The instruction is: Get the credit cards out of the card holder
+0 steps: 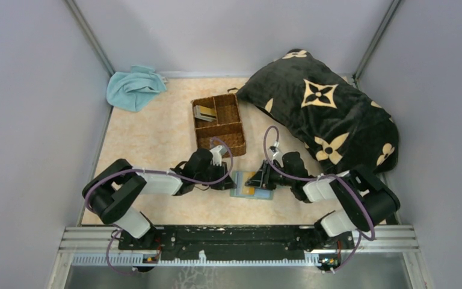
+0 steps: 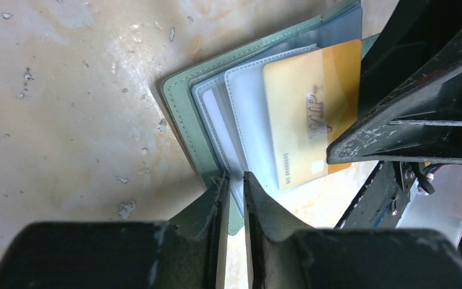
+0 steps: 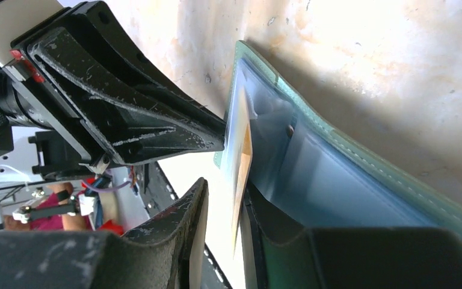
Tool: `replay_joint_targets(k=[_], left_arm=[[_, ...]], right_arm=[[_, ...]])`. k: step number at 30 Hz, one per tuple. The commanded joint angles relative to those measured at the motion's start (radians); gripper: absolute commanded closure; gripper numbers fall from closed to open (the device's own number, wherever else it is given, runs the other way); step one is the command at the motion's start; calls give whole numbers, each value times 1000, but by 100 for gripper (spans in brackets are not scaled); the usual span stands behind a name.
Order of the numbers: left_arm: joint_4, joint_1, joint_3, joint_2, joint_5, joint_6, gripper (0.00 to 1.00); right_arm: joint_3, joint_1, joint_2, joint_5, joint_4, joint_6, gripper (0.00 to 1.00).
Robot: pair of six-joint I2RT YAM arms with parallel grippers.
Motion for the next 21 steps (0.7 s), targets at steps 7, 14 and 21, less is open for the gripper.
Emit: replay_joint_targets(k=[7,14,21], left_arm=[[-28,23,-21,6,-17,10,78],[-34,23,-14,-16,-2,17,77],[-51,23,-20,-132,3,41,58]], right_arm=[[25,-45,-145,19,-233,-170,74],[65,-49,-231,127,-450,-283,100],[131,-50,-386,244,-669,-346,100]])
